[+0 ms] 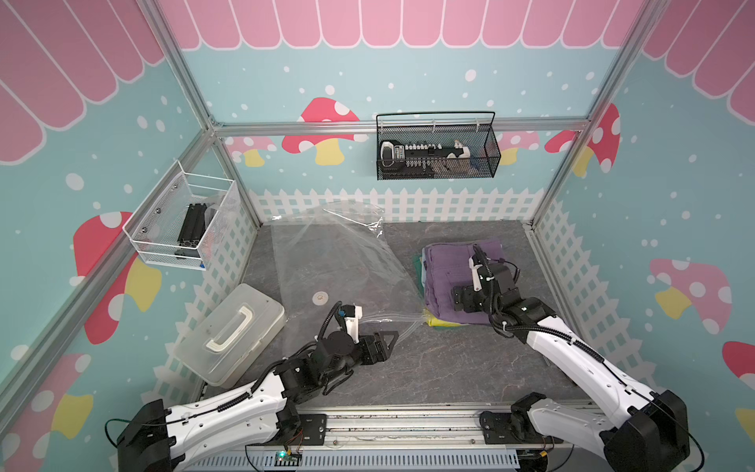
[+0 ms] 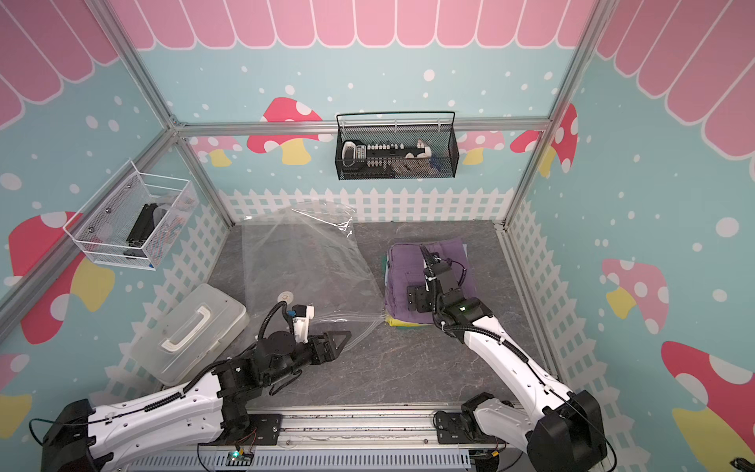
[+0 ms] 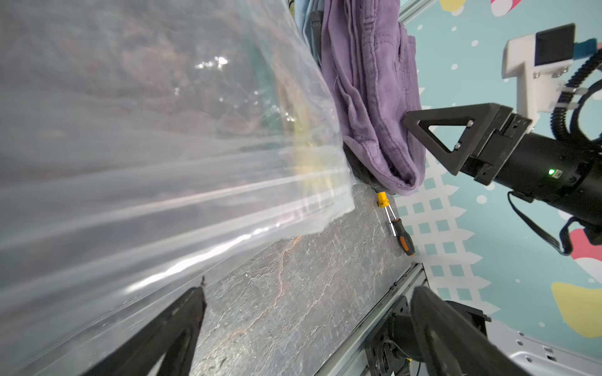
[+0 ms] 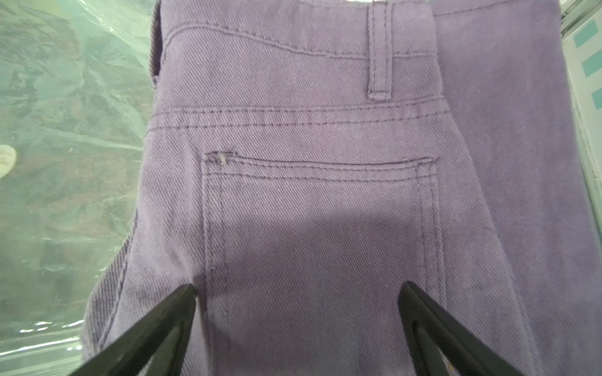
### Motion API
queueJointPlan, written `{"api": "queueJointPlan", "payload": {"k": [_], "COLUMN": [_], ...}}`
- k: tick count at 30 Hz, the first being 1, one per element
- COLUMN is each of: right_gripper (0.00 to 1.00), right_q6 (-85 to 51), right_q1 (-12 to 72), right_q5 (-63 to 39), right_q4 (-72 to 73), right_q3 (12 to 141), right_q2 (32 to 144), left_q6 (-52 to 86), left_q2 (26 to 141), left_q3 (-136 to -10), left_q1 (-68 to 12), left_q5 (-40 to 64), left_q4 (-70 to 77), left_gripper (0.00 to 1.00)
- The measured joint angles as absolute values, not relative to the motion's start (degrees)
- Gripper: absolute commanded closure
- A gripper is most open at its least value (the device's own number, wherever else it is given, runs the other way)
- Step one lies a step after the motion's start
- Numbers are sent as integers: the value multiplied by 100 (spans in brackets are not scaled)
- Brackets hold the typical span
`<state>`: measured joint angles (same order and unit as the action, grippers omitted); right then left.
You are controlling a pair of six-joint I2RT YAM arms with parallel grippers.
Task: Take the trousers out of the vacuum bag
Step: Adjust the vacuum bag at the center of the board.
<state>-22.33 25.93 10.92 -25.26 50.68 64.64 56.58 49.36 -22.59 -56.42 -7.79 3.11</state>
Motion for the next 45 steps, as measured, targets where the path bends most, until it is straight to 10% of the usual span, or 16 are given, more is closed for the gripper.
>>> {"api": "queueJointPlan", "payload": {"k": [21, 28, 41, 45], "right_gripper": [1, 1, 1, 1], "right_q6": [-2237, -2237, -2231, -2228], "right_q1": [2593, 2593, 2593, 2593], "right_q5": [1052, 1052, 1052, 1059], "right_q4": [-2517, -2517, -2512, -2526], "right_q3": [5070, 5070, 5076, 5076], "right_q2": [6479, 6479, 6528, 6528], "left_q6": [6010, 6152, 6333, 6324], "left_q2": [6097, 6377, 6740, 6681], "left_q3": [-2836, -2845, -2860, -2853], "left_q1": [-5623, -5498, -5188, -5137], "left_q5": [-1562, -1638, -1610, -1594], "left_q4": [1024, 1155, 1466, 1457], "left_gripper": [20, 37, 98, 100]}}
